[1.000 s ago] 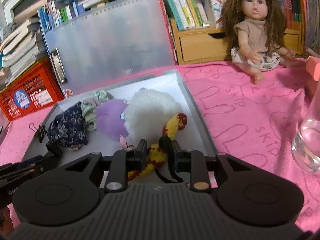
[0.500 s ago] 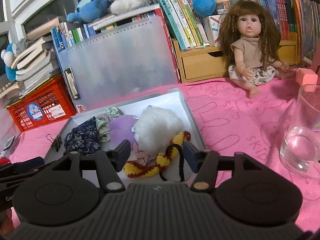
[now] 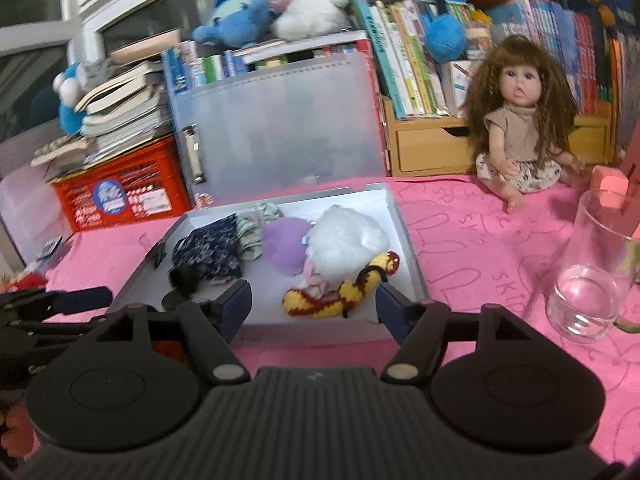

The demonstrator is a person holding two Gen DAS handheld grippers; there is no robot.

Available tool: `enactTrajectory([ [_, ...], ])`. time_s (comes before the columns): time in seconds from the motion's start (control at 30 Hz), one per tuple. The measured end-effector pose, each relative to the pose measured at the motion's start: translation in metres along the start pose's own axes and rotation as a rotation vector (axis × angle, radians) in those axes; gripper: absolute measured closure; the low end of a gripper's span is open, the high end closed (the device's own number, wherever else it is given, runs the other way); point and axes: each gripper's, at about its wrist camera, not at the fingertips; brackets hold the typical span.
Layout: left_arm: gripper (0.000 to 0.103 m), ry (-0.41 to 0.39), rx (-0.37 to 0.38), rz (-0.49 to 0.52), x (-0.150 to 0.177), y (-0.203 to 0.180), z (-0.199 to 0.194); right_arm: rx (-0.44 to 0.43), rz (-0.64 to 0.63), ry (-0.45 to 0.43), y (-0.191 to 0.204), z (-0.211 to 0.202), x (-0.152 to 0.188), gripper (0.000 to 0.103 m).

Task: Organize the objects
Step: 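Open both tools to release the lid and cord in the box, then grasp the red knitted roll with the left tool while the right tool grasps a black lid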

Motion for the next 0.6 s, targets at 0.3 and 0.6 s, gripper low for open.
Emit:
enactTrajectory([
  [0.3,0.022,0.019,0.043,-0.03,0.017,0.005,-0.008,-0.066,-0.125,0.031,0.012,-0.018,0.03,0.018],
  [0.6,0.015,0.024,0.056,-0.015,0.022,-0.002,-0.008,-0.135,-0.178,0.074,0.021,-0.029,0.058,0.016],
])
Point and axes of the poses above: each gripper's, at about its wrist camera, not at the fingertips, and z roughly the way its jaws point, y to its left, x to its underside, and after that the axes turned 3 degrees about -y, right-handed
